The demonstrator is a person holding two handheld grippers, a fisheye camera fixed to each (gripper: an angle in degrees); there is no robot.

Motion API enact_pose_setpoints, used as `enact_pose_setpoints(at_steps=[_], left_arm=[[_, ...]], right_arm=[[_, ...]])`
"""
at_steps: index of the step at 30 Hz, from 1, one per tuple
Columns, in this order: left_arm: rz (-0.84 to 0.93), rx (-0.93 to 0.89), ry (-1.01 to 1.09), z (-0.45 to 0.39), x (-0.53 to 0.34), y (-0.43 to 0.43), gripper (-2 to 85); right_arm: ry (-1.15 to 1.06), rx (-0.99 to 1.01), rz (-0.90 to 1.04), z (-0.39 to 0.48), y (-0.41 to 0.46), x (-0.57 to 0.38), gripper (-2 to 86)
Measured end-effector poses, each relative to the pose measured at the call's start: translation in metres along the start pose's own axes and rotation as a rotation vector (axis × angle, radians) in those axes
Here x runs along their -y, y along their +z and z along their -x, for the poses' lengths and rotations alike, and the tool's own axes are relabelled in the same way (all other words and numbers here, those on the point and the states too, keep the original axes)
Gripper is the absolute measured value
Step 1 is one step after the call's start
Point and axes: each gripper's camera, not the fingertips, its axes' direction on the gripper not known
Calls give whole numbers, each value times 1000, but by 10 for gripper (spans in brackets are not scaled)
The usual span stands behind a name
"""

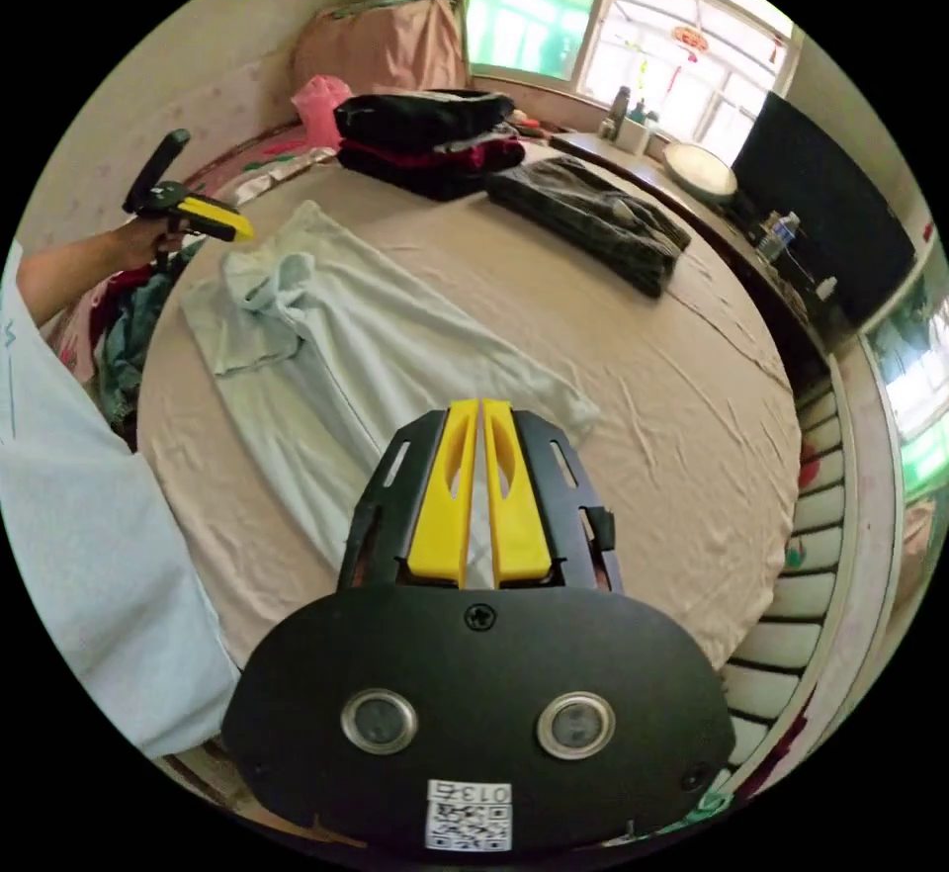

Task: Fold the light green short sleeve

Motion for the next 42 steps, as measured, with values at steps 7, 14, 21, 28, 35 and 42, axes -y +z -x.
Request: enact_pose_setpoints(at_steps=[7, 14, 21, 28, 35, 42], left_arm=[[156, -63, 190, -6, -14, 7, 91], [130, -86, 234, -3, -8, 5, 106], [71, -132, 202, 14, -10, -3, 104], [143, -132, 215, 18, 19, 40, 90], [216, -159, 172, 34, 31, 57, 20], [158, -108, 216, 35, 35, 40, 4]], right_arm=[[-309, 348, -96, 84, 19, 114, 82], [-316, 512, 97, 94, 82, 192, 93], [-668, 425, -17, 132, 39, 182, 91], [-1078, 136, -57, 178, 50, 147, 90], [-1003, 168, -2, 136, 54, 180, 79], [-877, 381, 74, 100, 102, 225, 66]])
